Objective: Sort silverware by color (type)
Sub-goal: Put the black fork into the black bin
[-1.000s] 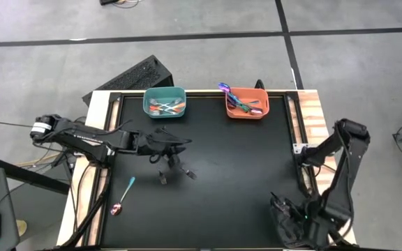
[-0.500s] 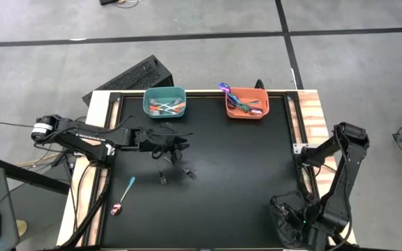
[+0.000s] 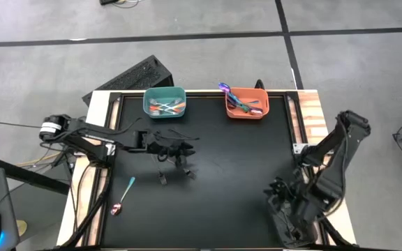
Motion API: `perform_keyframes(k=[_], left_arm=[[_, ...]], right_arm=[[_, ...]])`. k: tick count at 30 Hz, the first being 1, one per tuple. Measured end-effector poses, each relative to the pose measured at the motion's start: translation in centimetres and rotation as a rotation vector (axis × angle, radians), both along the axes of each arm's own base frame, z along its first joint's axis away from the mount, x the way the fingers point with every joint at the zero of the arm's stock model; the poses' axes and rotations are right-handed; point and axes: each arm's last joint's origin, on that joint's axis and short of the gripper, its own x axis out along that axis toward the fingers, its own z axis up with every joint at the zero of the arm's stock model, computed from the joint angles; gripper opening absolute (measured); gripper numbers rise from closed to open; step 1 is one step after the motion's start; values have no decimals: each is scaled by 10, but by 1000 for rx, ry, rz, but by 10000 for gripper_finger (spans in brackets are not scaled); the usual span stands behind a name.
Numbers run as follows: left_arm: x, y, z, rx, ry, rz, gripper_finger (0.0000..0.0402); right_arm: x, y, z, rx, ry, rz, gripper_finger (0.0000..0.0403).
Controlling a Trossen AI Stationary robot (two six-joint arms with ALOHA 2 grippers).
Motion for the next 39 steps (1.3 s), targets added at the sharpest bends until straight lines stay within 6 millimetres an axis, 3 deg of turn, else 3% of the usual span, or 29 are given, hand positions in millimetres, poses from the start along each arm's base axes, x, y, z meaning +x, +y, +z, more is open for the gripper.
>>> perform_keyframes(k=[7, 12, 22, 28, 39], left_arm=[[18, -1, -3, -22, 88, -73, 110], [24, 6, -18, -13, 245, -102, 110], [28, 8, -39, 7, 357, -129, 110], [23, 11, -43, 94, 435, -203, 110], [12, 15, -52, 270, 565, -409, 110]], right_arm=[[22, -27, 17, -51, -60, 103, 169], [34, -42, 22, -120, -53, 158, 164], [60, -74, 23, -168, -50, 74, 163], [72, -78, 28, -181, -109, 124, 163], [77, -82, 30, -209, -117, 156, 163]])
